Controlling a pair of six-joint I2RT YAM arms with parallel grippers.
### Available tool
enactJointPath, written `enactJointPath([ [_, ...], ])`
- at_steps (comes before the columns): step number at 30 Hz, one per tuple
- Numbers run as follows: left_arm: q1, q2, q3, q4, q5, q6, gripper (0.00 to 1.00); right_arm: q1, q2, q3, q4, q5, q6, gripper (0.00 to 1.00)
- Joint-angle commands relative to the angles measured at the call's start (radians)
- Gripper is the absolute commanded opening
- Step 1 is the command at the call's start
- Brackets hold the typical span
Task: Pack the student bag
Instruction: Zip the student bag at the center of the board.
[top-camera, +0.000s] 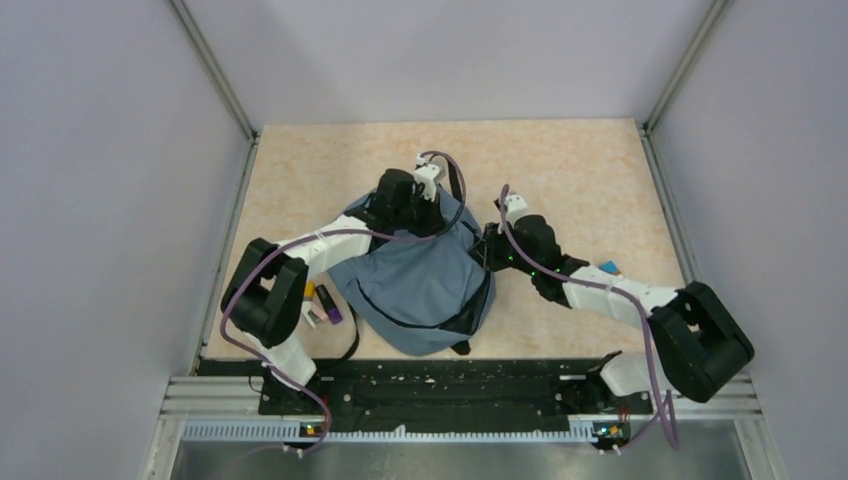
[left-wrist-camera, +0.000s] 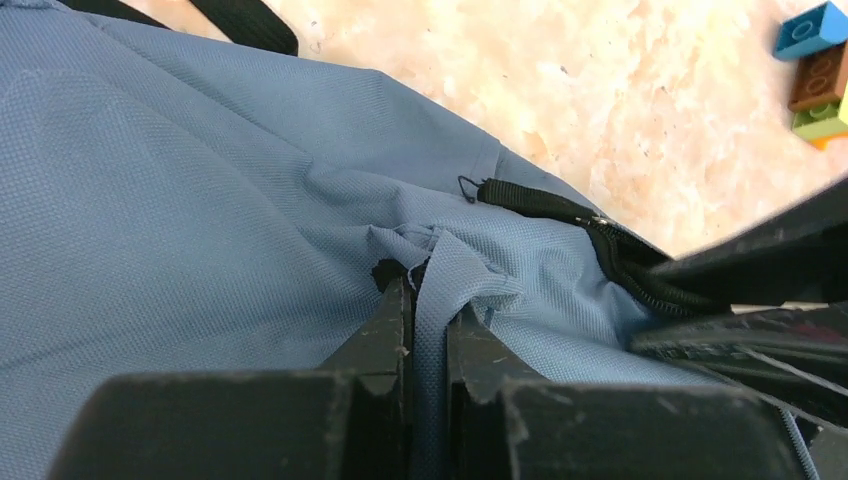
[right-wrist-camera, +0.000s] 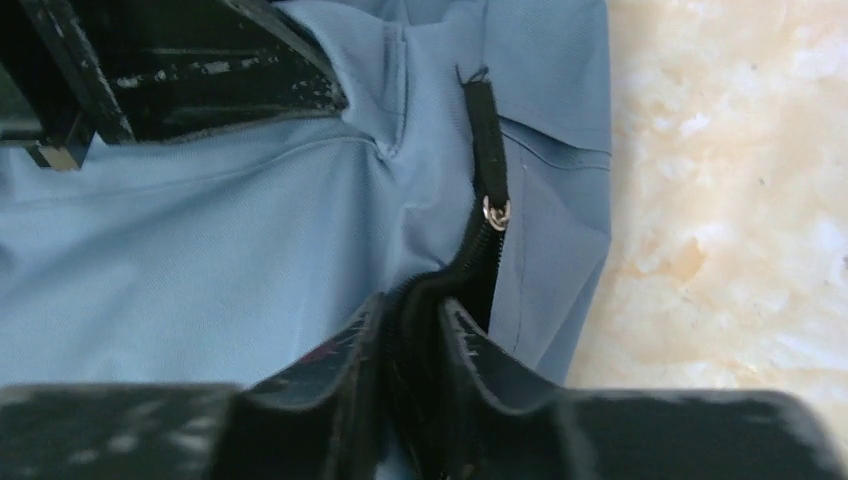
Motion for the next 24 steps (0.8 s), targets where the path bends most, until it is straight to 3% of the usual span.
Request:
enactJointPath([
  [1, 0.0, -0.036, -0.06, -0.038, 0.017, 0.099, 0.0, -0.006, -0.085, -0.017, -0.176, 0.035, 0.054, 0.38],
  [3, -0.001, -0.054, -0.08, -0.05, 0.038, 0.127, 0.0, -0.051, -0.093, 0.007, -0.178, -0.021, 0.065, 0.51],
  [5, -0.001, -0.073, -0.103, -0.044, 0.056, 0.143, 0.0, -0.099, -0.081, 0.035, -0.163, -0.086, 0.069, 0.56],
  [17, -0.001, -0.113, -0.148, -0.013, 0.065, 0.129, 0.0, -0.188, 0.189, 0.226, -0.025, -0.334, 0.057, 0.58],
  [24, -0.002, -0.127, -0.15, -0.014, 0.061, 0.124, 0.0, -0.188, 0.25, 0.288, -0.042, -0.289, -0.087, 0.61],
])
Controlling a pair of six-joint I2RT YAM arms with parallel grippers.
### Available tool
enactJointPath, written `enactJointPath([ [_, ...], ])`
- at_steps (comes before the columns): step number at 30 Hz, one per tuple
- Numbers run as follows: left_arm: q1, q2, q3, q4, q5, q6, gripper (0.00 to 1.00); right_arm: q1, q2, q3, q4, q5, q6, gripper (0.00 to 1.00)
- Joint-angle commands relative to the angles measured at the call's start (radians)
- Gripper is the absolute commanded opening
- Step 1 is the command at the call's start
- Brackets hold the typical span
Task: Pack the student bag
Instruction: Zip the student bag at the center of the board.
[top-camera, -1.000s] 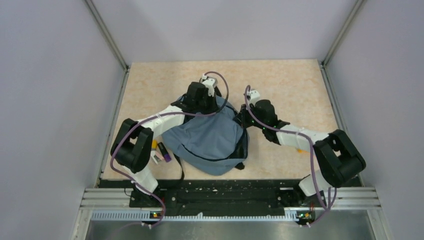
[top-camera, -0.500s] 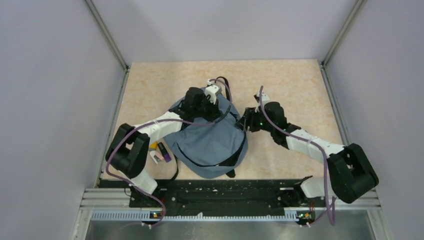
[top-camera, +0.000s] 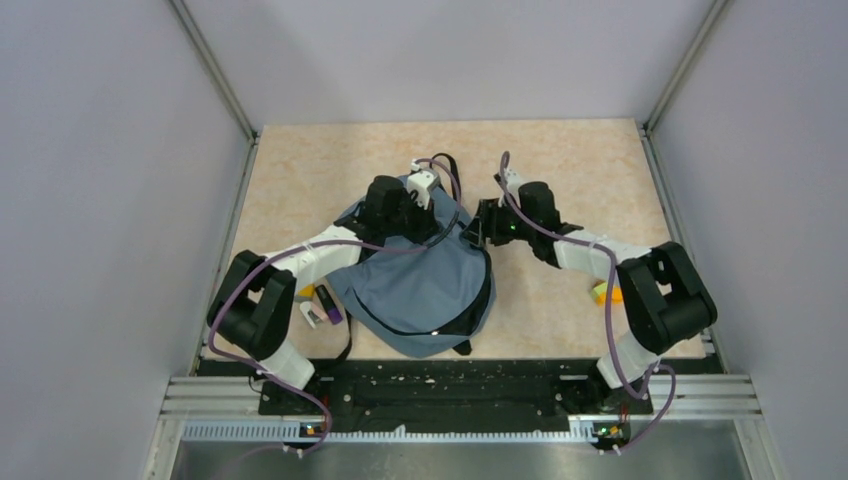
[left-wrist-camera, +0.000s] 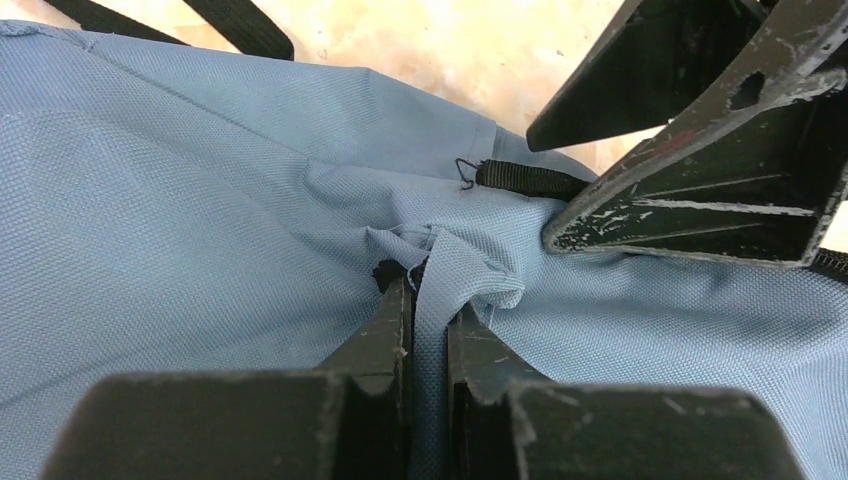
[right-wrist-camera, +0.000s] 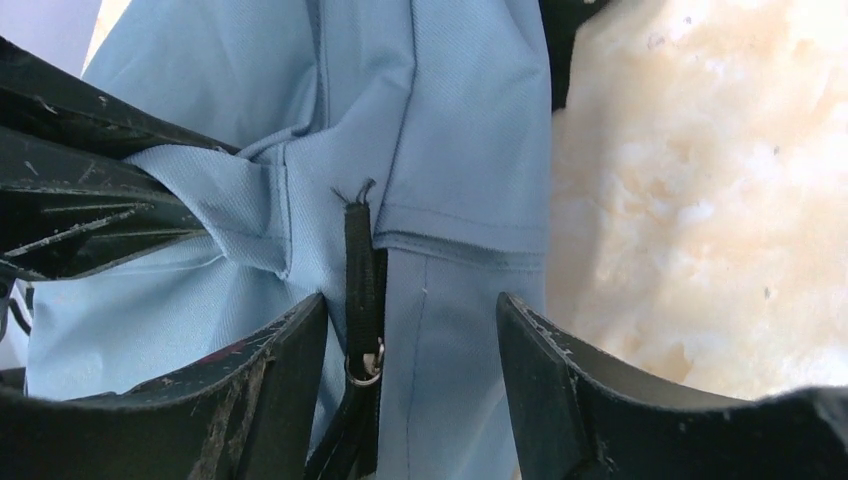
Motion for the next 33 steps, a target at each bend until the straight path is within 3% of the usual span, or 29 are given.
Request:
enactJointPath([
  [1, -0.003, -0.033, -0.035, -0.088, 0.019, -0.002, 0.0, -0.007, 0.037, 0.083, 0.038, -0.006, -0.118, 0.6],
  [3, -0.002, -0.033, -0.036, -0.088, 0.018, -0.006, 0.0, -0.007, 0.045, 0.085, 0.055, -0.012, -0.129, 0.56],
  [8, -0.003, -0.036, -0.04, -0.056, 0.011, -0.022, 0.0, -0.006, 0.032, 0.067, 0.118, -0.026, -0.136, 0.31],
  [11, -0.003, -0.032, -0.037, -0.056, 0.009, -0.029, 0.0, -0.007, 0.01, 0.052, 0.15, -0.028, -0.137, 0.22],
  [13, -0.003, -0.03, -0.035, -0.058, 0.008, -0.036, 0.0, -0.007, -0.005, 0.039, 0.174, -0.027, -0.133, 0.2],
  [19, -0.003, -0.036, -0.039, -0.05, 0.016, -0.047, 0.0, -0.007, 0.015, 0.055, 0.177, -0.04, -0.136, 0.47],
  [24, -0.002, -0.041, -0.04, -0.049, 0.015, -0.049, 0.0, -0.007, 0.039, 0.064, 0.201, -0.034, -0.121, 0.49],
  [26, -0.003, -0.041, -0.041, -0.049, 0.017, -0.051, 0.0, -0.007, 0.047, 0.07, 0.21, -0.037, -0.117, 0.43],
  [30, -0.002, -0.041, -0.042, -0.049, 0.014, -0.055, 0.0, -0.007, 0.058, 0.083, 0.22, -0.053, -0.104, 0.19],
  [33, -0.003, -0.043, -0.042, -0.048, 0.012, -0.057, 0.0, -0.006, 0.06, 0.09, 0.206, -0.066, -0.109, 0.16],
])
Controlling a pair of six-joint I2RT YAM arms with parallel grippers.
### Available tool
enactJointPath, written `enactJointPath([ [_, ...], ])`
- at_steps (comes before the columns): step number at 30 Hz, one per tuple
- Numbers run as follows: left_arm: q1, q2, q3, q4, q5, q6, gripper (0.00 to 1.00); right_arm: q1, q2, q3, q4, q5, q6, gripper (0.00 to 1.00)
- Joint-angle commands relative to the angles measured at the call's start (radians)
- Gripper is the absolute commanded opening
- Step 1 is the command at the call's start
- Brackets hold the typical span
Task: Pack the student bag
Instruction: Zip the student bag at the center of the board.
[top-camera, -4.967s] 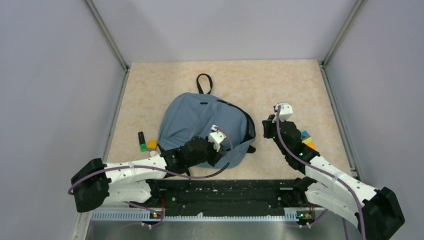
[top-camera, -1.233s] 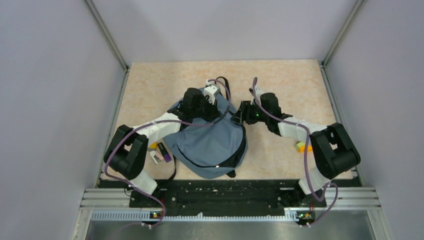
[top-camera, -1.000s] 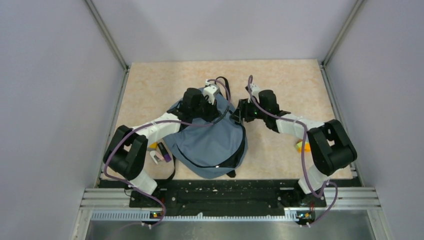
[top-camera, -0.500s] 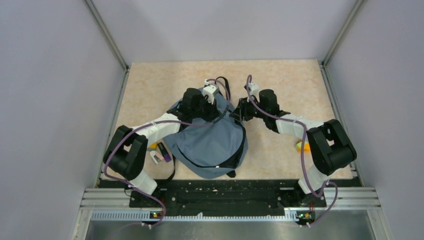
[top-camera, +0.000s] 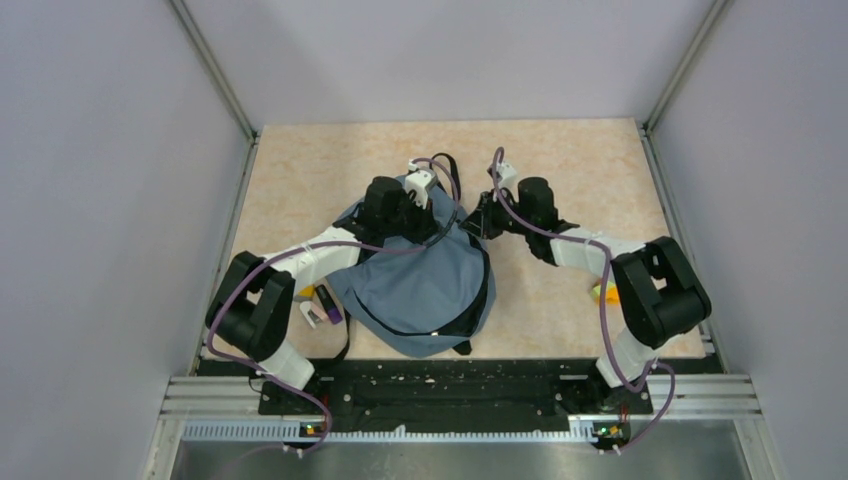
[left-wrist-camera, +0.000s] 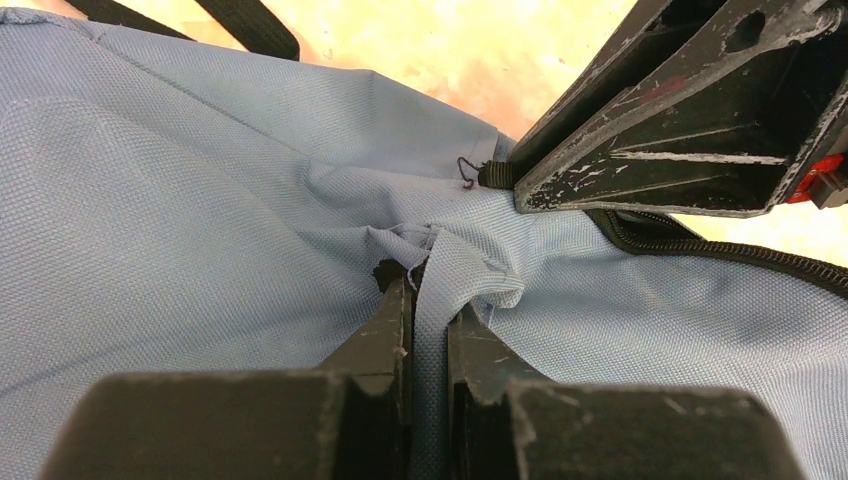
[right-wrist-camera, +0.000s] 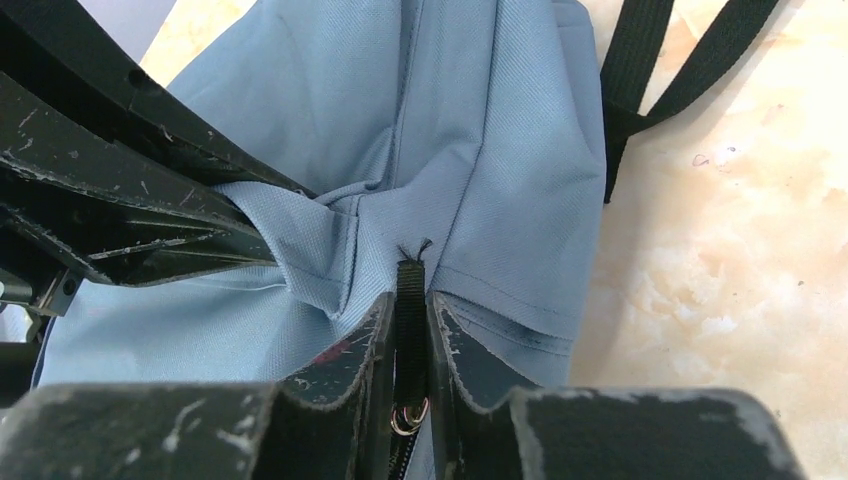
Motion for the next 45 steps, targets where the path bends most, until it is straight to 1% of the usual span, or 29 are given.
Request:
enactJointPath([
  [1, -0.005, -0.031, -0.026, -0.065, 0.023, -0.028, 0.0, -0.01, 0.017, 0.061, 0.053, 0.016, -0.018, 0.17],
  [2, -0.004, -0.031, -0.026, -0.065, 0.024, -0.028, 0.0, -0.011, 0.017, 0.062, 0.047, 0.014, -0.023, 0.16],
  [3, -0.004, -0.031, -0.025, -0.065, 0.023, -0.03, 0.0, -0.01, 0.016, 0.061, 0.041, 0.012, -0.026, 0.11],
  [4, -0.005, -0.03, -0.025, -0.064, 0.02, -0.032, 0.0, -0.01, 0.014, 0.06, 0.034, 0.012, -0.026, 0.02],
  [5, -0.004, -0.029, -0.023, -0.064, 0.012, -0.038, 0.0, -0.01, 0.007, 0.054, 0.032, 0.014, -0.027, 0.0],
  [9, -0.005, -0.022, -0.009, -0.072, -0.04, -0.076, 0.0, -0.01, -0.065, 0.006, 0.051, 0.054, -0.014, 0.0],
  [15, -0.003, -0.005, 0.016, -0.078, -0.125, -0.114, 0.0, -0.01, -0.207, -0.072, 0.016, 0.099, -0.013, 0.0],
  [24, -0.003, 0.027, 0.055, -0.062, -0.135, -0.157, 0.0, -0.01, -0.341, -0.184, -0.063, 0.062, -0.004, 0.0],
  [29, -0.003, 0.041, 0.075, -0.064, -0.142, -0.162, 0.0, -0.007, -0.461, -0.264, -0.119, 0.041, 0.017, 0.0],
  [36, -0.002, 0.059, 0.105, -0.066, -0.146, -0.163, 0.0, 0.008, -0.63, -0.323, -0.246, 0.037, 0.027, 0.0],
  [40, -0.002, 0.074, 0.125, -0.066, -0.097, -0.137, 0.0, 0.029, -0.699, -0.362, -0.277, 0.047, 0.025, 0.0],
  [43, -0.002, 0.062, 0.118, -0.069, -0.018, -0.042, 0.0, 0.03, -0.723, -0.378, -0.298, 0.087, 0.027, 0.0],
  [44, -0.002, 0.053, 0.113, -0.08, 0.018, -0.003, 0.02, 0.03, -0.731, -0.378, -0.303, 0.113, 0.037, 0.0],
  [45, -0.004, 0.04, 0.107, -0.092, 0.057, 0.042, 0.09, 0.03, -0.737, -0.377, -0.302, 0.146, 0.053, 0.0],
])
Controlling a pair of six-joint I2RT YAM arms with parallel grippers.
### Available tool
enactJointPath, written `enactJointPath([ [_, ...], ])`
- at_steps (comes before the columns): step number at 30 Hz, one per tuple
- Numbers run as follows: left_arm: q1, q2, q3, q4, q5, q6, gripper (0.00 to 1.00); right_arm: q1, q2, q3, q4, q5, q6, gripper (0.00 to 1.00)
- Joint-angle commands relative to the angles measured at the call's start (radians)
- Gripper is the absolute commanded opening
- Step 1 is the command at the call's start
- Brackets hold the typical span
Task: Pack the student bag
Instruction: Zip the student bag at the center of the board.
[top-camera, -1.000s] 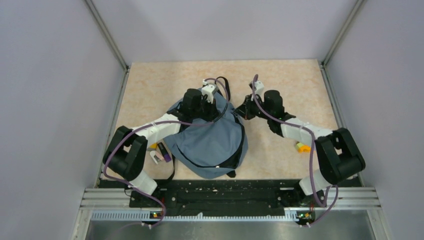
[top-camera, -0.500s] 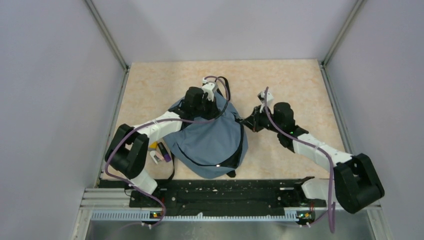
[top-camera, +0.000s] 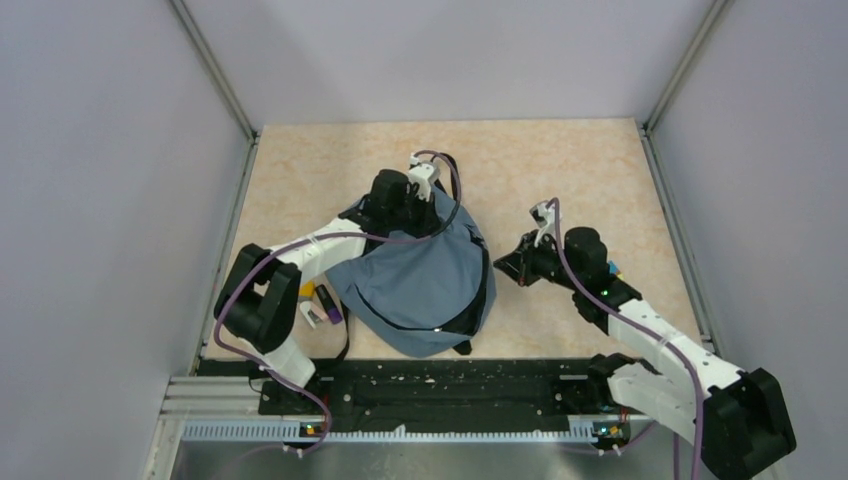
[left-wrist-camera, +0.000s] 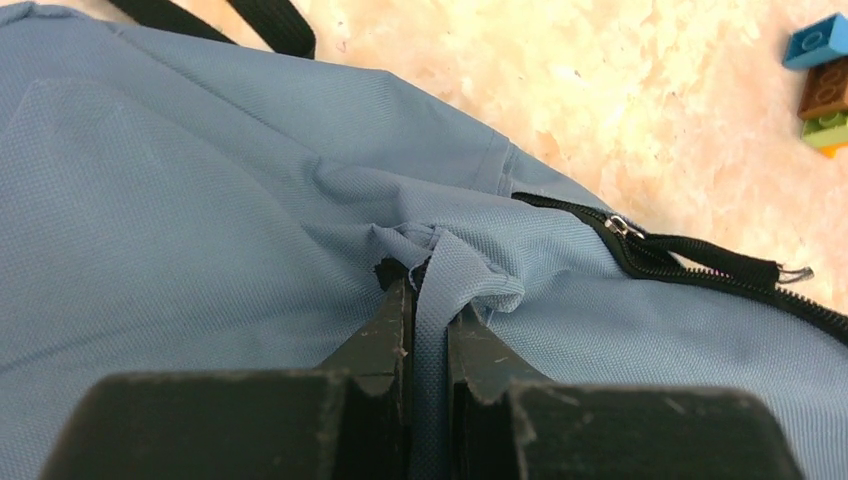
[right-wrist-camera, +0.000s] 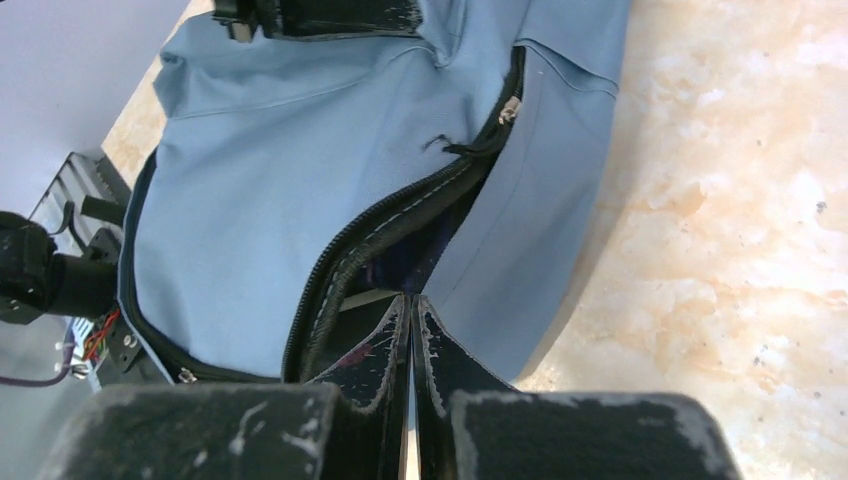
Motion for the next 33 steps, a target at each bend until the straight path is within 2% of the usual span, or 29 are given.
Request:
enactJointPath([
  [1, -0.004, -0.036, 0.004, -0.018, 0.136, 0.177, 0.2, 0.012, -0.042, -0.005, -0.016, 0.11, 0.043, 0.0],
  [2, -0.01, -0.061, -0.012, -0.019, 0.144, 0.208, 0.32, 0.01, -0.05, -0.006, -0.006, 0.138, 0.055, 0.06],
  [5, -0.04, -0.144, -0.058, -0.015, 0.073, 0.261, 0.58, 0.011, -0.072, -0.022, 0.046, 0.213, 0.077, 0.49],
  [6, -0.058, -0.171, -0.07, -0.008, 0.04, 0.269, 0.64, 0.011, -0.071, -0.022, 0.057, 0.227, 0.079, 0.57],
  [7, -0.079, -0.198, -0.078, 0.002, 0.0, 0.276, 0.77, 0.01, -0.066, -0.017, 0.063, 0.236, 0.08, 0.61],
  [8, -0.105, -0.22, -0.086, 0.013, -0.037, 0.282, 0.79, 0.011, -0.055, -0.007, 0.064, 0.236, 0.079, 0.63],
  [11, -0.186, -0.262, -0.109, 0.066, -0.111, 0.288, 0.82, 0.011, 0.003, 0.027, 0.053, 0.23, 0.069, 0.65],
  [14, -0.229, -0.245, -0.12, 0.128, -0.108, 0.253, 0.83, 0.011, 0.07, 0.065, 0.063, 0.211, 0.062, 0.66],
  [19, -0.243, -0.176, -0.108, 0.17, -0.064, 0.18, 0.83, 0.011, 0.176, 0.102, 0.139, 0.195, 0.068, 0.66],
  [24, -0.25, -0.18, -0.12, 0.163, -0.106, 0.163, 0.83, 0.0, 0.289, 0.115, 0.19, 0.234, 0.071, 0.65],
  [26, -0.25, -0.204, -0.132, 0.159, -0.126, 0.17, 0.83, -0.011, 0.329, 0.121, 0.207, 0.218, 0.087, 0.62],
  [33, -0.25, -0.248, -0.13, 0.077, -0.209, 0.197, 0.83, -0.013, 0.354, 0.109, 0.289, 0.179, 0.132, 0.38],
])
